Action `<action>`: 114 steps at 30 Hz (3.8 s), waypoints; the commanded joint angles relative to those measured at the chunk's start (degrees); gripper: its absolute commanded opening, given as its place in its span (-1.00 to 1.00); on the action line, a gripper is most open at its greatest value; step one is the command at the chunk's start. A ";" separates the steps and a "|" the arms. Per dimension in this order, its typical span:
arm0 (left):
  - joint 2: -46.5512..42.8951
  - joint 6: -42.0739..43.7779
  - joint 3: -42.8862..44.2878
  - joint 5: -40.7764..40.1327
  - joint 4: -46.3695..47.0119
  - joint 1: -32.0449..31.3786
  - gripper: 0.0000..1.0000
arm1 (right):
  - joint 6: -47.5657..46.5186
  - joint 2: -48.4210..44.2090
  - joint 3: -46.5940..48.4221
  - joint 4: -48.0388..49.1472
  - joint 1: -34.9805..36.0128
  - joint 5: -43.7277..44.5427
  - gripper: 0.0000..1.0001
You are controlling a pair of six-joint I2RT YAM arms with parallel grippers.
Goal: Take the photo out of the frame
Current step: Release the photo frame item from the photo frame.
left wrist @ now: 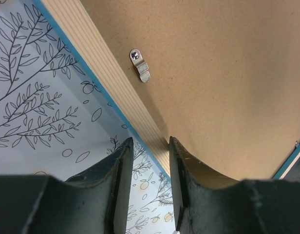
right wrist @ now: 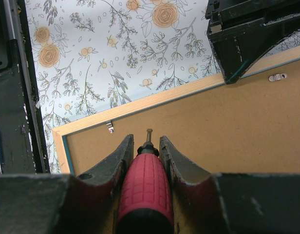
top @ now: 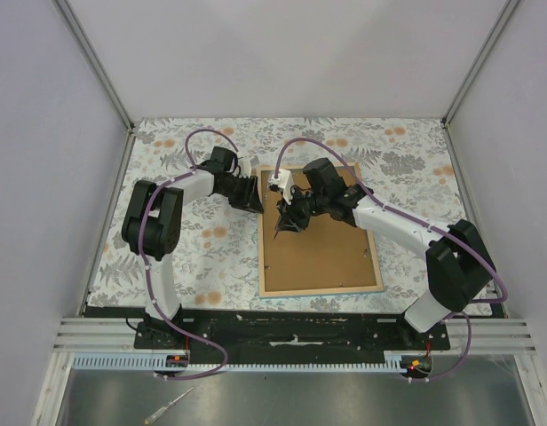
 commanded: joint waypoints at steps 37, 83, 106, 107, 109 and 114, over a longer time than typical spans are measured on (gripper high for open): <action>0.95 -5.57 -2.23 -5.51 3.48 5.26 -0.23 | 1.98 0.26 0.01 3.11 0.22 -1.45 -1.00; -2.39 -4.16 -3.46 0.39 4.09 5.26 0.03 | 5.76 -0.98 1.32 8.21 0.66 1.63 -1.00; -2.21 -3.81 -3.29 1.09 3.30 5.17 0.76 | 5.76 3.59 2.38 6.80 1.36 -0.66 -1.00; -2.21 -3.73 -3.29 1.00 3.30 5.17 0.77 | 5.76 3.59 2.29 6.80 1.36 -0.66 -1.00; -2.30 -3.55 -3.20 0.83 3.30 5.17 0.77 | 5.67 3.68 2.29 6.72 1.36 -0.66 -1.00; -2.21 -3.29 -3.37 1.18 3.13 5.09 0.79 | 5.33 4.91 2.55 5.93 1.71 -1.27 -1.00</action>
